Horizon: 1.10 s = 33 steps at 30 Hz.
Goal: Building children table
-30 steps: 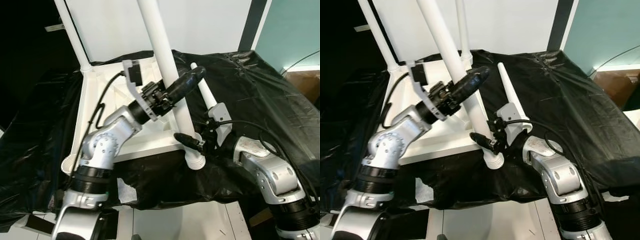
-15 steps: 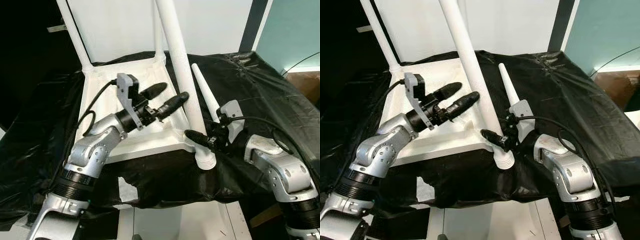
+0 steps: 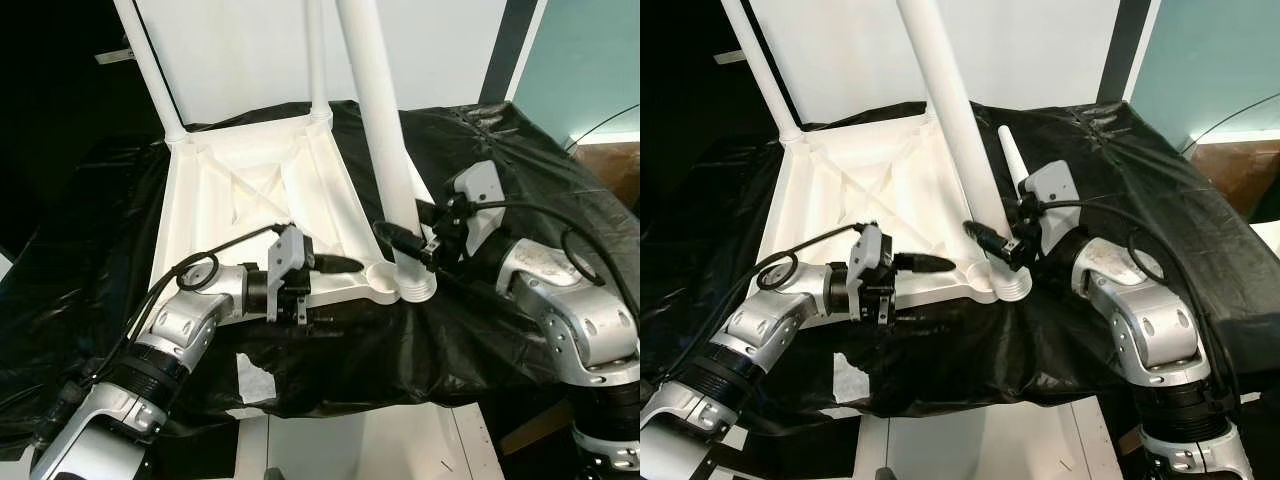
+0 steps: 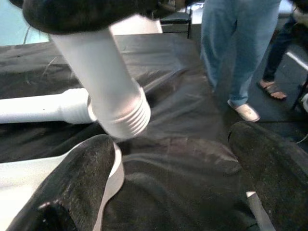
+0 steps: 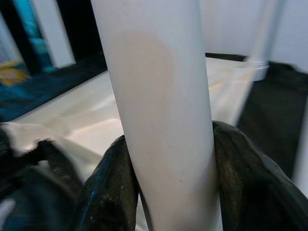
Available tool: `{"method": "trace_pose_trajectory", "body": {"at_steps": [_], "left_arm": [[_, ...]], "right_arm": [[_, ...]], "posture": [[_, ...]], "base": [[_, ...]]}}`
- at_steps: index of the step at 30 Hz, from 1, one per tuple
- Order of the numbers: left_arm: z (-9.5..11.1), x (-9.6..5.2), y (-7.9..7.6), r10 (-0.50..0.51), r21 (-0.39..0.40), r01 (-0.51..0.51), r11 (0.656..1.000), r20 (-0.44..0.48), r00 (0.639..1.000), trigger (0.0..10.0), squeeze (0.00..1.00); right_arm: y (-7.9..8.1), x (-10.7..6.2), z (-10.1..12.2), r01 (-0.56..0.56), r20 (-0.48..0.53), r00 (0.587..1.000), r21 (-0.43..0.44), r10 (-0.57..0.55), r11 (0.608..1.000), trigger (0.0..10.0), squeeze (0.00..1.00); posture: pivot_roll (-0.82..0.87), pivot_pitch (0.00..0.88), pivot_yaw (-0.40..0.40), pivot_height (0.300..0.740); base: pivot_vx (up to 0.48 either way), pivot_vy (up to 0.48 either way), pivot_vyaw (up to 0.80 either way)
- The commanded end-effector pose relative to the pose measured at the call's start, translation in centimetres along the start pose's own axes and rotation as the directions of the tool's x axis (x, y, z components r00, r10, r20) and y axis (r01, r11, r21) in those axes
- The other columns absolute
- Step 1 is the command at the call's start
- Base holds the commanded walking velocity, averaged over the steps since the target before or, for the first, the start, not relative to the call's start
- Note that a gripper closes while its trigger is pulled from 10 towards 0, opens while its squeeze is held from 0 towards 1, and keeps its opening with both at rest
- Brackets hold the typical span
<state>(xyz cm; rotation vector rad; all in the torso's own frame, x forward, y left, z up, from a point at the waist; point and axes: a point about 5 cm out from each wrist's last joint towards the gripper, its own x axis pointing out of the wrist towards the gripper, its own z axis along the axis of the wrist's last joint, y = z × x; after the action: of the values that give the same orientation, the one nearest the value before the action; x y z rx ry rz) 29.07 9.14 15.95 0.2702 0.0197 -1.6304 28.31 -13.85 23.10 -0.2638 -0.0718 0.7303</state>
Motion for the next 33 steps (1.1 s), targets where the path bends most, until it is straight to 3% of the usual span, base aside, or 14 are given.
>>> {"method": "trace_pose_trajectory", "body": {"at_steps": [1, 4, 18, 20, 24, 26, 31, 33], "left_arm": [[-0.7, -0.1, -0.2, -0.016, 0.008, 0.016, 1.0, -0.062, 0.998, 10.0, 0.0], [-3.0, 0.7, -0.9, -0.047, 0.031, 0.054, 0.998, -0.187, 0.981, 10.0, 0.0], [-3.0, 1.0, 0.1, 0.004, 0.058, 0.005, 0.998, -0.159, 0.987, 10.0, 0.0], [-1.4, 0.6, 1.8, 0.133, 0.122, -0.125, 0.985, -0.061, 0.989, 10.0, 0.0], [-0.5, 0.0, 3.0, 0.227, 0.154, -0.222, 0.963, -0.017, 0.974, 10.0, 0.0], [-1.4, -0.4, 3.9, 0.312, 0.176, -0.292, 0.94, -0.093, 0.946, 10.0, 0.0], [-2.4, -0.5, 4.2, 0.36, 0.182, -0.332, 0.925, -0.152, 0.92, 10.0, 0.0], [-3.4, -0.3, 4.5, 0.412, 0.184, -0.378, 0.907, -0.208, 0.887, 10.0, 0.0]], "right_arm": [[-0.4, -0.1, 0.9, 0.03, 0.03, 0.999, -0.049, -0.028, 0.998, 10.0, 0.0], [-1.0, 0.1, 0.5, 0.114, 0.027, 0.993, -0.093, -0.112, 0.989, 10.0, 0.0], [-0.6, 0.6, -0.1, 0.142, 0.031, 0.99, -0.074, -0.14, 0.987, 10.0, 0.0], [-0.6, 0.6, 0.0, 0.16, 0.041, 0.987, -0.067, -0.158, 0.985, 10.0, 0.0], [-0.5, 0.6, -0.1, 0.176, 0.05, 0.984, -0.058, -0.173, 0.983, 10.0, 0.0], [-0.4, 0.6, -0.1, 0.189, 0.058, 0.981, -0.058, -0.186, 0.98, 10.0, 0.0], [-0.3, 0.6, -0.1, 0.198, 0.066, 0.979, -0.057, -0.195, 0.978, 10.0, 0.0], [-0.2, 0.7, 0.0, 0.2, 0.075, 0.978, -0.052, -0.196, 0.978, 10.0, 0.0]], "posture": [[-0.19, 0.008, 0.066, 0.74], [-0.19, 0.011, 0.069, 0.74], [-0.17, 0.008, 0.071, 0.74], [-0.17, 0.007, 0.074, 0.74], [-0.17, 0.006, 0.075, 0.74], [-0.17, 0.003, 0.078, 0.74], [-0.18, 0.002, 0.078, 0.74], [-0.18, 0.002, 0.074, 0.74]], "base": [[0.0, 0.0, 0.0], [0.0, 0.0, 0.0], [0.0, 0.0, 0.0], [0.0, 0.0, 0.0], [0.0, 0.0, 0.0], [0.0, 0.0, 0.0], [0.0, 0.0, 0.0], [0.0, 0.0, 0.0]]}}
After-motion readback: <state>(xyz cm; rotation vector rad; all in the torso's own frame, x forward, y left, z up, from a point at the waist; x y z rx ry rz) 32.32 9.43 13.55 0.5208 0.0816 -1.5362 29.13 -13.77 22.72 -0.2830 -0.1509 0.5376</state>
